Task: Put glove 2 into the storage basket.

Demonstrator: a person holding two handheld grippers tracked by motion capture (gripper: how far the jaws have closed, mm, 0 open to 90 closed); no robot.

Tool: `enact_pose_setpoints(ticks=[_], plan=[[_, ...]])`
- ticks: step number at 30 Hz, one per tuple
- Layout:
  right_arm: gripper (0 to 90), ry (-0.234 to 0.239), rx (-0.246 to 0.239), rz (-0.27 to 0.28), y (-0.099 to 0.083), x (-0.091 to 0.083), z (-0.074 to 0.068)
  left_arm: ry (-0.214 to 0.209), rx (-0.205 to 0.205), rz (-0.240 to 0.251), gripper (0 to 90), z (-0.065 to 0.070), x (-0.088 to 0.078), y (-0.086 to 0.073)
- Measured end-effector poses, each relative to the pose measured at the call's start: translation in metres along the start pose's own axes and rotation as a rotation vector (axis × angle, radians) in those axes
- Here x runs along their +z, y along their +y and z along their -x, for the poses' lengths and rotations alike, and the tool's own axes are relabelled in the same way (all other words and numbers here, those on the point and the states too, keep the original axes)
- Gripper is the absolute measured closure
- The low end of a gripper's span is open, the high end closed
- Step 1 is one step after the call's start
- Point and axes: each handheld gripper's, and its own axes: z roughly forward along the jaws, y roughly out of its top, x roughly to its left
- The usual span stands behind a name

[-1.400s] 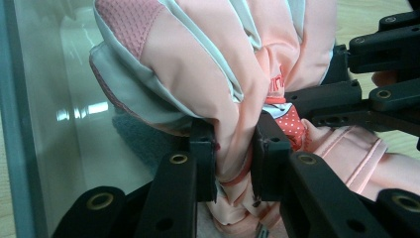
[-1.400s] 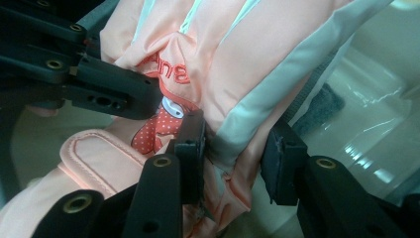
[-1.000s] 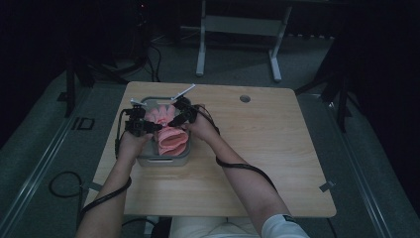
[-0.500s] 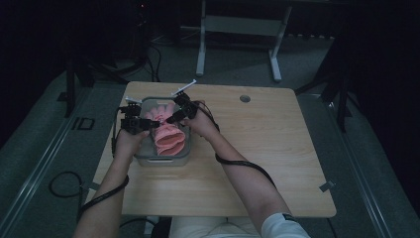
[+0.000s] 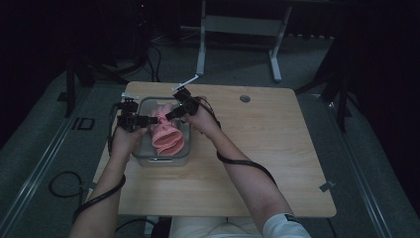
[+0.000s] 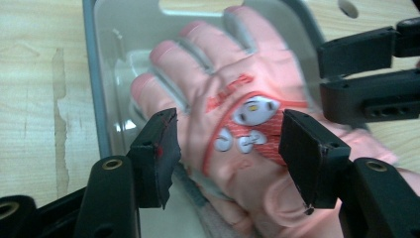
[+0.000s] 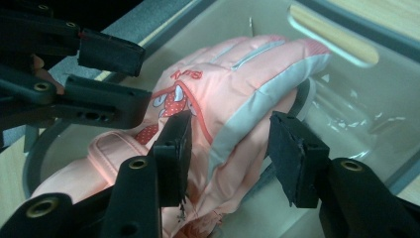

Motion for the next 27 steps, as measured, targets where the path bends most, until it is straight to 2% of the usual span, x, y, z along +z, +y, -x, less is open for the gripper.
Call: enact_pose_setpoints(ticks=[2, 3, 6, 10, 14, 17, 18, 20, 22, 24, 25, 27], plan=[[51.5, 0.005, -0.001, 0.005, 0.001, -0.003, 0.0, -0.002, 0.009, 0.002, 39.3, 0.002, -0.002, 0.001], [51.4, 0.009, 0.002, 0.011, 0.001, -0.005, -0.001, 0.01, 0.023, 0.005, 39.3, 0.005, -0.004, 0.001], [51.1, 0.008, -0.003, 0.013, 0.001, -0.006, -0.001, -0.001, 0.024, 0.01, 39.3, 0.009, -0.006, 0.002], [50.4, -0.018, -0.022, 0.03, 0.002, -0.015, 0.0, -0.011, 0.042, 0.023, 39.4, 0.015, -0.012, 0.003], [49.8, -0.003, -0.011, 0.048, -0.001, -0.023, 0.005, -0.024, 0.058, 0.046, 39.5, 0.022, -0.017, 0.002], [49.2, 0.007, -0.014, 0.052, -0.002, -0.026, 0.005, -0.028, 0.059, 0.046, 39.5, 0.024, -0.018, 0.002], [47.8, 0.013, -0.023, 0.061, -0.005, -0.03, 0.004, -0.039, 0.077, 0.053, 39.5, 0.031, -0.019, -0.001], [47.2, 0.019, -0.028, 0.066, -0.008, -0.034, 0.003, -0.022, 0.096, 0.063, 39.4, 0.037, -0.02, -0.003], [46.9, 0.015, -0.038, 0.074, -0.011, -0.038, 0.003, -0.05, 0.1, 0.087, 39.4, 0.041, -0.021, -0.007], [47.3, 0.016, -0.047, 0.076, -0.015, -0.042, 0.003, -0.05, 0.107, 0.091, 39.4, 0.044, -0.022, -0.009], [47.6, 0.016, -0.055, 0.074, -0.017, -0.043, 0.003, -0.036, 0.145, 0.097, 39.4, 0.052, -0.022, -0.012], [47.4, 0.01, -0.066, 0.068, -0.02, -0.047, 0.005, -0.033, 0.155, 0.096, 39.4, 0.055, -0.023, -0.013]])
